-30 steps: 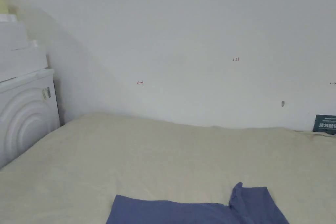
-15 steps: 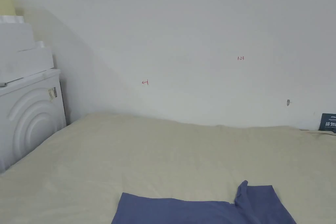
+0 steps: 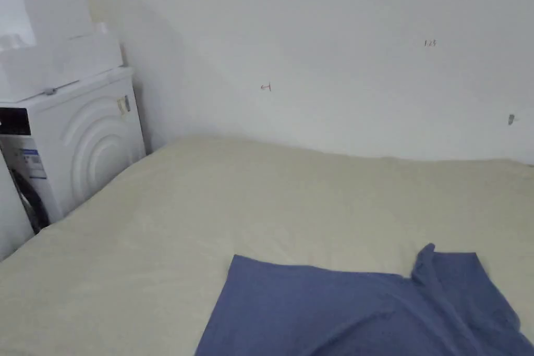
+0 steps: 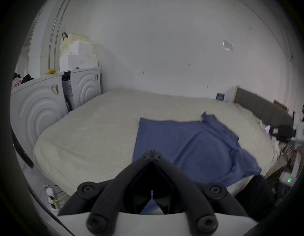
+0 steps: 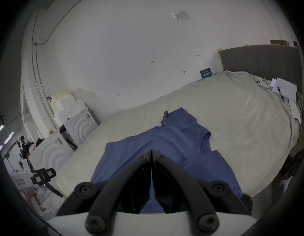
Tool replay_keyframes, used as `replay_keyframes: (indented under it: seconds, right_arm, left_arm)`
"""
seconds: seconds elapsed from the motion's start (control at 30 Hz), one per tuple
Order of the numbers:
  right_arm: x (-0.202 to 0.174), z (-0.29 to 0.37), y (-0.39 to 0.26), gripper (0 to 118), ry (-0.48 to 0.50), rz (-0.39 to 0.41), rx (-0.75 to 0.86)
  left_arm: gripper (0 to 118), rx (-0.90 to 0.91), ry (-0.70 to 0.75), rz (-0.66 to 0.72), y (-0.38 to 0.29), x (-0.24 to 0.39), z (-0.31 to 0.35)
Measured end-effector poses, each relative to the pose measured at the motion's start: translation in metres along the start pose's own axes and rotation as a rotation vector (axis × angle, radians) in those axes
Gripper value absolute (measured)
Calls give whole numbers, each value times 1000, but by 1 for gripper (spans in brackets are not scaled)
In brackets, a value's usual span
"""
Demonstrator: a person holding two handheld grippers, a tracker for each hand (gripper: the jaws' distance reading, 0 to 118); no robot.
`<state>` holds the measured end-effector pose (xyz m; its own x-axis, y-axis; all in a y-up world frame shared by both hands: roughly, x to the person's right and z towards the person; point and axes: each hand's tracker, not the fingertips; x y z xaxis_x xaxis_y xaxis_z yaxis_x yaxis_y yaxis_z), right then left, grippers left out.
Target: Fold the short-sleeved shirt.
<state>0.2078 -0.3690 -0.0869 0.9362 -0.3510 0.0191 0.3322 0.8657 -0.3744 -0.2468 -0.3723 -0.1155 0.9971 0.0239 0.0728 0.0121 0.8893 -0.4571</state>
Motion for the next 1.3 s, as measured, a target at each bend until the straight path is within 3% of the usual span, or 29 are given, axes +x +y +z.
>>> replay_keyframes:
  seconds: [0.07,0.13,0.17,0.27,0.47,0.67,0.9,0.93,0.97,1.0,1.13,1.2,1.27,1.3]
  right_arm:
    - [-3,3,-2,0,-8,68,12]
    - [-4,1,-2,0,-1,60,-5]
    - [-4,-1,-3,0,9,55,-19]
    - [-6,-7,-5,1,9,59,-34]
    - [-8,-11,-7,1,10,124,-88]
    - [-4,-19,-9,1,7,103,-119]
    - [2,-25,-19,3,-21,104,-155]
    - [3,-24,-21,3,-25,98,-157]
    - [5,-24,-22,3,-28,91,-163]
    - [8,-24,-24,4,-34,91,-170]
    - [21,-20,-31,7,-105,157,-220]
    - [32,-18,-34,30,-154,200,-248]
    - [42,-18,-37,65,-205,258,-260]
    - [49,-21,-39,77,-231,306,-297]
  left_arm:
    - [17,-27,6,-59,-15,-3,-7]
    - [21,-118,-7,-42,-28,-6,-20]
    - [38,-161,-13,-48,-35,-4,-27]
    - [67,-231,-17,-88,-57,3,-50]
    - [69,-440,13,-172,-78,12,-97]
    - [69,-581,-20,-140,-89,8,-131]
    - [64,-653,-43,-120,-92,1,-155]
    - [50,-651,-41,-119,-91,2,-153]
    - [25,-652,-41,-121,-90,3,-151]
    - [9,-638,-33,-129,-90,5,-145]
    - [4,-621,-51,-155,-87,12,-141]
    - [3,-612,-63,-102,-83,9,-138]
    - [2,-593,-93,-63,-77,5,-135]
    - [2,-585,-88,-59,-75,5,-133]
